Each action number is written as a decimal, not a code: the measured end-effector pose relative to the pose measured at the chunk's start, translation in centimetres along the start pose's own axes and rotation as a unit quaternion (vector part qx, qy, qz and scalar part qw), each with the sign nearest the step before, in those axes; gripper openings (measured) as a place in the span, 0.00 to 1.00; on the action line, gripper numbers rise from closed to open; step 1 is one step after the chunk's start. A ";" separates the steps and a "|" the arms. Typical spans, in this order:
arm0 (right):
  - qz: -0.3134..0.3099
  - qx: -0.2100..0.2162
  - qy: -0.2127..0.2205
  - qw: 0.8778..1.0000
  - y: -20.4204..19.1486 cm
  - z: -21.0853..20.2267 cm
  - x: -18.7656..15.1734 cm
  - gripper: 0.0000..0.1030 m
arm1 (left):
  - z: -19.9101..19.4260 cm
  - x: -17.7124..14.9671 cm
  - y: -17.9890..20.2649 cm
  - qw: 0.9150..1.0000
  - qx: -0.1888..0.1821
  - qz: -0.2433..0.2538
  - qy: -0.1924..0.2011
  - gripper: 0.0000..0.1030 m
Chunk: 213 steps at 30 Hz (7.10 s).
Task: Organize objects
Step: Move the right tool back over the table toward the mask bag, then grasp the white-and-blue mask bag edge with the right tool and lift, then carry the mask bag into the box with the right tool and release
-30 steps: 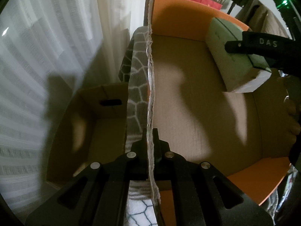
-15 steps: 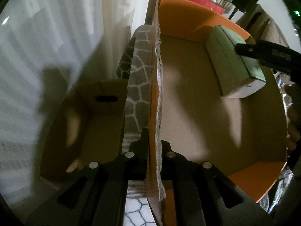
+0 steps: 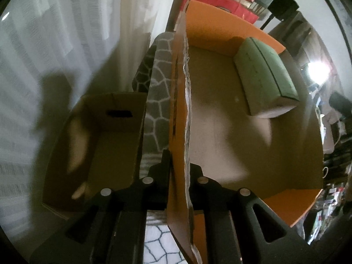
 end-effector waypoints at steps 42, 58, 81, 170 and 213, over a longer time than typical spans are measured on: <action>0.083 0.054 0.009 0.995 9.6 -5.6 -7.6 0.87 | -4.0 1.0 -0.1 1.000 0.023 -0.002 0.020 0.03; 0.126 -0.022 0.026 0.991 18.4 -7.2 -9.3 0.87 | -4.1 0.8 -0.2 0.999 0.008 -0.007 0.031 0.04; 0.227 -0.084 -0.003 0.970 32.2 -3.5 -13.2 0.87 | -4.1 0.8 -0.1 0.999 0.001 -0.012 0.032 0.04; 0.075 0.273 -0.019 0.959 1.0 -7.6 -0.9 0.04 | -4.2 0.6 0.7 0.999 0.003 -0.012 0.031 0.04; -0.014 0.130 -0.111 0.985 -6.6 3.0 -5.3 0.60 | -4.1 0.7 0.9 0.999 0.005 -0.012 0.031 0.04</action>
Point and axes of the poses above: each gripper's, at about its wrist camera, not at the fingertips, and z roughly the way its jaws point, y to its right, x to its top, the point moved 9 cm from there along z, roughly the way its jaws point, and after that the axes turned 4 degrees about z, right-handed, at the moved point
